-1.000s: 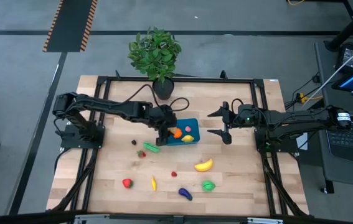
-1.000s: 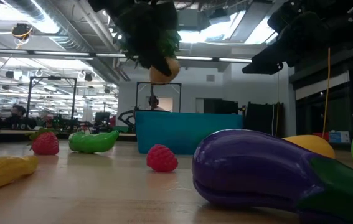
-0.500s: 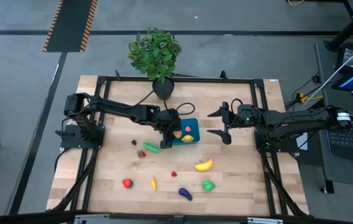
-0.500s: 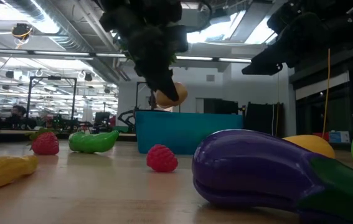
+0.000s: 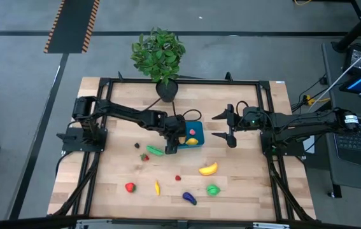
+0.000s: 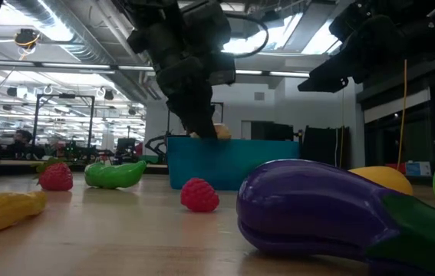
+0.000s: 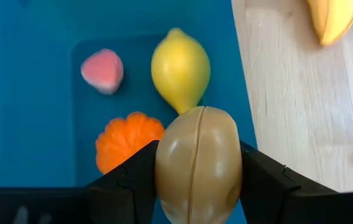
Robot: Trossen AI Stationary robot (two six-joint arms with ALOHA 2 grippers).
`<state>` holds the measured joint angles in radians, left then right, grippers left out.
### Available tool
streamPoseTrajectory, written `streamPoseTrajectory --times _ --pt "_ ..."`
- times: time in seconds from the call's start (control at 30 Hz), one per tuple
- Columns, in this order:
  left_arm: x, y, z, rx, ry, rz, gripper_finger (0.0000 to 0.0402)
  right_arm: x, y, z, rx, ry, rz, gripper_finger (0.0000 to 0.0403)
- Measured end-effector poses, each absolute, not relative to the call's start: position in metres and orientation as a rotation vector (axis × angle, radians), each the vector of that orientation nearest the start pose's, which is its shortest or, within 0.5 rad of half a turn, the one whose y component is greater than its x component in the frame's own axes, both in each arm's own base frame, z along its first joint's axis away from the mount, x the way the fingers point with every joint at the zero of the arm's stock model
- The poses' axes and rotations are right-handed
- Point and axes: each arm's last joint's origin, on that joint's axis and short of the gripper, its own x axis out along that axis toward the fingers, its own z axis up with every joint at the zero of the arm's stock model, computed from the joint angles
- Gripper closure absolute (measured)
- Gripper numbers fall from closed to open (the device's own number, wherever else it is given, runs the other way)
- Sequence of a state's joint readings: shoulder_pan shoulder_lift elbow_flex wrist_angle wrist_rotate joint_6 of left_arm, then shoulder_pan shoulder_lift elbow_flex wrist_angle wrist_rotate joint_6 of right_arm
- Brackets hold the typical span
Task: Pick and placing Produce into tupperware
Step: Put the brown potato into the blue bin
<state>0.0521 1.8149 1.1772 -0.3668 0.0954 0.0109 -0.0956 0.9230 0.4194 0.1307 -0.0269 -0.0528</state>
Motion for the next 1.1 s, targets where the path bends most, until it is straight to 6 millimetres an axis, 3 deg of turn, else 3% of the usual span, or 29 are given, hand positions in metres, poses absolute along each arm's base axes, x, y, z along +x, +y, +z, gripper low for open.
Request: streamPoseTrajectory --times 0.8,1.1 --pt "0.372 0.016 0.166 -0.079 1.032 -0.071 0.0232 0.193 -0.018 0.213 -0.029 0.374 -0.058 0.0055" --pt "0.373 0.016 0.165 -0.064 1.027 -0.079 0.0189 0.193 -0.018 0.213 -0.029 0.374 -0.058 0.0055"
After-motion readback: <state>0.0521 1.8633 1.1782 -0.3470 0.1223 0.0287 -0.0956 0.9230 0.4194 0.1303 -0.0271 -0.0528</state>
